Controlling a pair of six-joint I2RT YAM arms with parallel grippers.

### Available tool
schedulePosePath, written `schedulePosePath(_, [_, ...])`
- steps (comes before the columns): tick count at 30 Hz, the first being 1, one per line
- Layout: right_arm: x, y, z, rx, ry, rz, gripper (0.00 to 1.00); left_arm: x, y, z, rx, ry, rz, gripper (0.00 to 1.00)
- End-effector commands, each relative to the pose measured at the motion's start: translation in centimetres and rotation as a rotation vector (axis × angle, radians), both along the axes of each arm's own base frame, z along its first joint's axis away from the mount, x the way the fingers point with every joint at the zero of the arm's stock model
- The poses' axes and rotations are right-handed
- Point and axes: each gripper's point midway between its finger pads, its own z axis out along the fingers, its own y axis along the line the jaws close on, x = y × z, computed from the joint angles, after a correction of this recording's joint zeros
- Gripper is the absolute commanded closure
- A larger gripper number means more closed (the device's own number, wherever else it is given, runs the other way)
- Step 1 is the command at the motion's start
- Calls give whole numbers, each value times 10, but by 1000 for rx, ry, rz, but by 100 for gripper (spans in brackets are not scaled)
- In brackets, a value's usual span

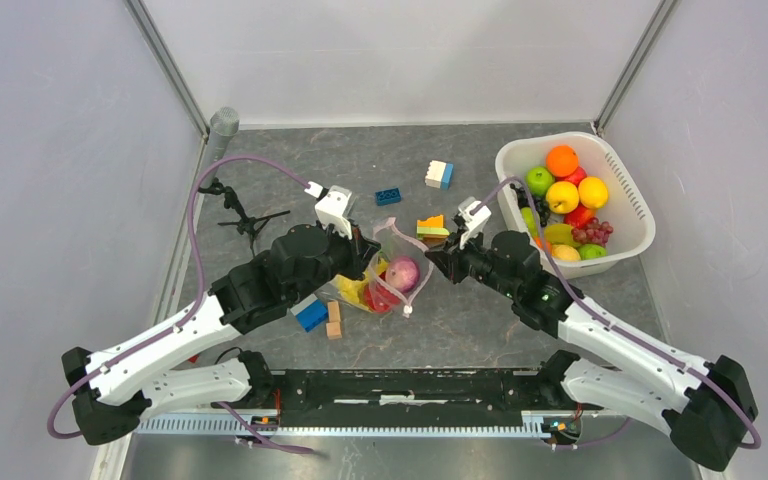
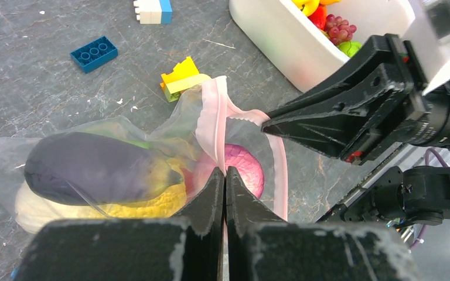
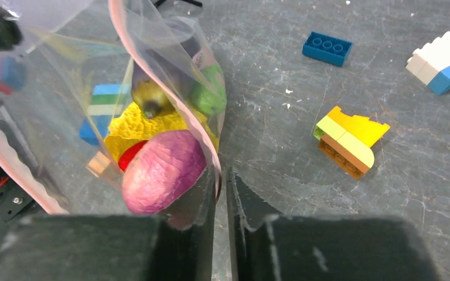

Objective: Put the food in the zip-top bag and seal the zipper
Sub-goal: Adjust the zipper food storage bag at the center of the board, then pick up the fake fruit from the bin.

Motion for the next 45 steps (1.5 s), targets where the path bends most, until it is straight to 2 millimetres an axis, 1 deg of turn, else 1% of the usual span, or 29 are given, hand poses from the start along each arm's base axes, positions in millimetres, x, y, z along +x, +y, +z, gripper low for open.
schedulePosePath(1, [-2,-2,45,75,-103,2,94,2,-2,14,-46,-21,1,97])
schedulePosePath(2, [-3,-4,47,73,-111,1,97,2,-3,14,-46,-21,0,97])
schedulePosePath(3, [-5,-7,52,76,-123,1,96,3,-4,13,-44,-21,-2,97])
schedulePosePath(4, [-7,-10,57,82,-138,-2,100,3,-4,12,-42,-19,-1,97])
schedulePosePath(8, [-14,-21,70,131,-196,-16,100,4,-3,10,-35,-18,4,97])
schedulePosePath(9, [-16,-23,70,144,-208,-20,100,4,-3,9,-33,-18,5,97])
schedulePosePath(10, [-18,-24,72,161,-220,-18,97,4,-4,9,-33,-20,6,97])
schedulePosePath(11, [-18,-25,72,168,-222,-20,87,5,-4,10,-33,-20,6,97])
schedulePosePath(12, [-18,-26,70,163,-220,-27,72,5,-4,10,-32,-20,5,97])
schedulePosePath(13, [-16,-28,69,155,-215,-44,63,4,-4,10,-34,-21,4,97])
schedulePosePath(15, [-6,-39,67,124,-205,-122,50,4,-4,11,-35,-22,5,97])
schedulePosePath(16, [-1,-46,67,110,-210,-172,40,4,-4,11,-35,-21,5,97])
schedulePosePath(18, [10,-63,72,83,-232,-276,29,4,-3,12,-36,-22,5,97])
schedulePosePath(19, [15,-73,77,70,-248,-334,25,4,-3,12,-37,-23,5,97])
schedulePosePath(23, [33,-113,100,-8,-322,-552,16,3,-1,16,-46,-30,4,97])
schedulePosePath(25, [42,-135,108,-74,-353,-666,10,3,0,17,-48,-32,7,97])
schedulePosePath(26, [48,-147,109,-118,-359,-728,7,3,0,17,-49,-32,6,97])
schedulePosePath(28, [63,-166,111,-188,-354,-800,5,3,0,17,-48,-32,4,97])
schedulePosePath(29, [70,-174,109,-215,-331,-815,5,2,-1,16,-46,-29,3,97])
schedulePosePath(32, [99,-202,99,-214,-268,-829,5,1,-1,15,-47,-27,1,97])
schedulePosePath(34, [115,-219,91,-219,-215,-859,4,1,0,14,-46,-28,1,97])
schedulePosePath(35, [122,-225,90,-216,-199,-870,4,1,1,14,-45,-28,2,97])
schedulePosePath(37, [138,-241,79,-216,-153,-897,2,1,1,14,-41,-30,1,97])
schedulePosePath(39, [155,-262,64,-210,-93,-934,2,1,-1,13,-29,-32,-15,97])
schedulePosePath(41, [171,-279,47,-176,-35,-968,2,-1,-2,12,-13,-25,-27,97])
schedulePosePath(42, [179,-292,38,-148,-4,-996,2,-1,-2,11,-7,-25,-29,97])
schedulePosePath(43, [189,-301,31,-113,10,-1009,2,-1,-2,11,-8,-25,-29,97])
schedulePosePath(45, [207,-312,22,-75,28,-1016,2,-1,0,11,-10,-31,-27,97])
